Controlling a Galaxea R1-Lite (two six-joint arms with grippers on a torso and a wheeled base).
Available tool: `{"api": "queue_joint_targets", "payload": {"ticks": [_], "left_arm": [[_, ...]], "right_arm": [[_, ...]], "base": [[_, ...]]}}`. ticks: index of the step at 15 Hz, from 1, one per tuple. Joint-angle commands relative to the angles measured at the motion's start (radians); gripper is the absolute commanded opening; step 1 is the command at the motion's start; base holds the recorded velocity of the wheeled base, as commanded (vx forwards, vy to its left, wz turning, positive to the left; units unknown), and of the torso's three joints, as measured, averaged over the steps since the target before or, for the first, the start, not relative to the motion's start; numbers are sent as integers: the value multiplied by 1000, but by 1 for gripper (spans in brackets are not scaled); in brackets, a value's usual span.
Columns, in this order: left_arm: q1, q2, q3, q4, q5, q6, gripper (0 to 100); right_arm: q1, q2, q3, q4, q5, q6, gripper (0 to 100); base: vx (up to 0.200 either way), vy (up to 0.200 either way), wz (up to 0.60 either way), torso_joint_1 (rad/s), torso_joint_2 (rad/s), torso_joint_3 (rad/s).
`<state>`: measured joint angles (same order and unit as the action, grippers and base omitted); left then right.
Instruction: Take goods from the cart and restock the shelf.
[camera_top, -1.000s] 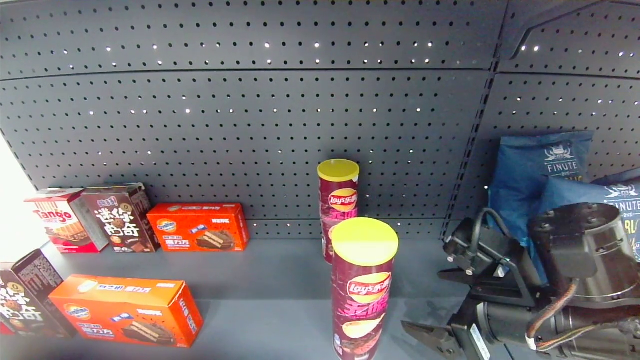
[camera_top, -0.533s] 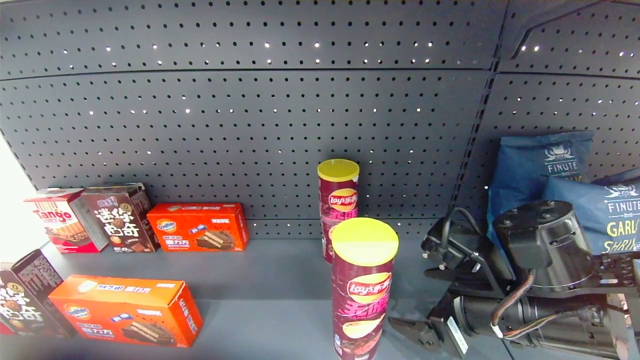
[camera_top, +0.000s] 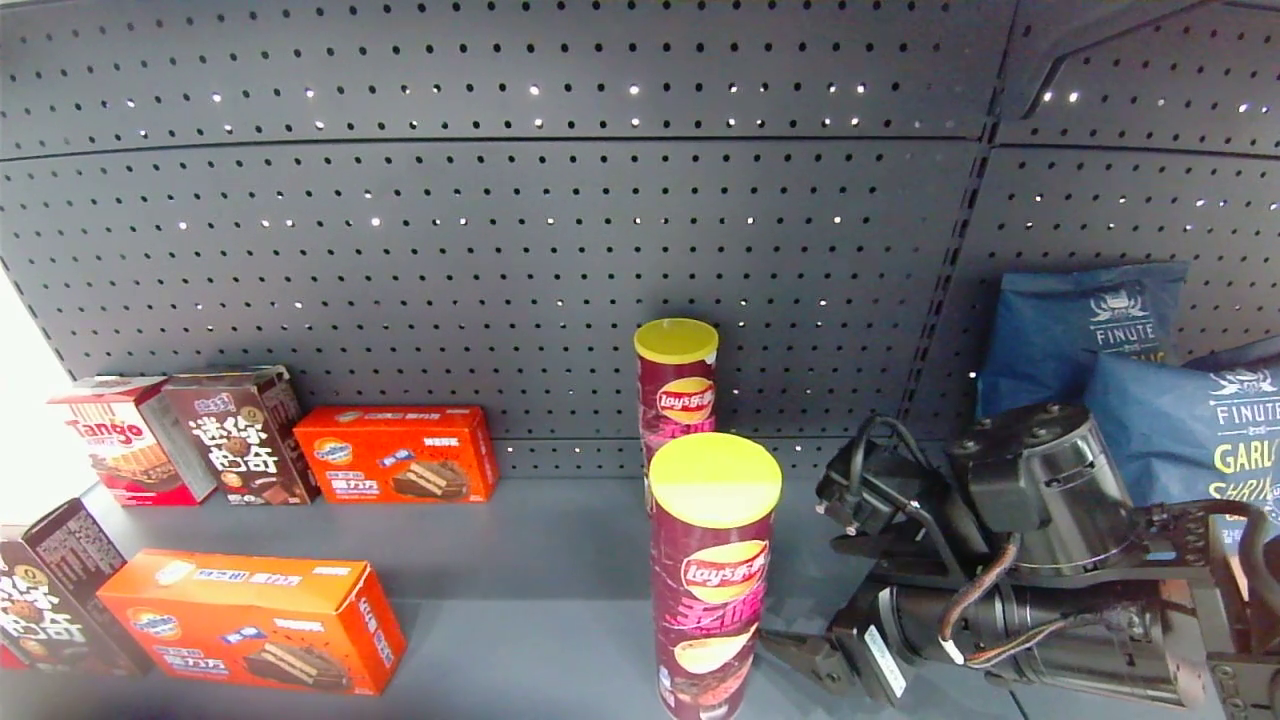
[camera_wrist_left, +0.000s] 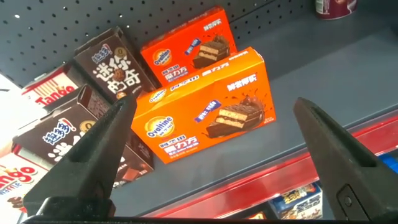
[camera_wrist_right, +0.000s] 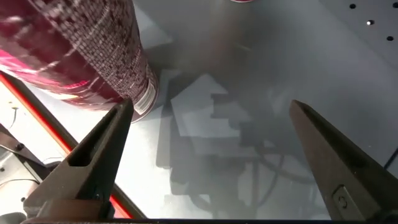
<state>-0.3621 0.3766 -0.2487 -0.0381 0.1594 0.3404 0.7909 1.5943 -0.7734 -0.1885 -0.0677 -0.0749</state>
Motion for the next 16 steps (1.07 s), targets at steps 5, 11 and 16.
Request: {"api": "queue_joint_targets", "payload": {"ticks": [5, 11, 16], "left_arm": [[0, -15, 8, 1, 0, -3, 100], [0, -25, 19, 1, 2, -3, 100], [0, -36, 29, 1, 0, -3, 100]], "right_arm": [[27, 38, -30, -2, -4, 0, 100], [19, 10, -14, -2, -11, 3, 100], [19, 9, -10, 0, -11, 3, 100]], "base": [[0, 0, 0, 0, 0, 0], [0, 0, 0, 0, 0, 0], [0, 0, 0, 0, 0, 0]]}}
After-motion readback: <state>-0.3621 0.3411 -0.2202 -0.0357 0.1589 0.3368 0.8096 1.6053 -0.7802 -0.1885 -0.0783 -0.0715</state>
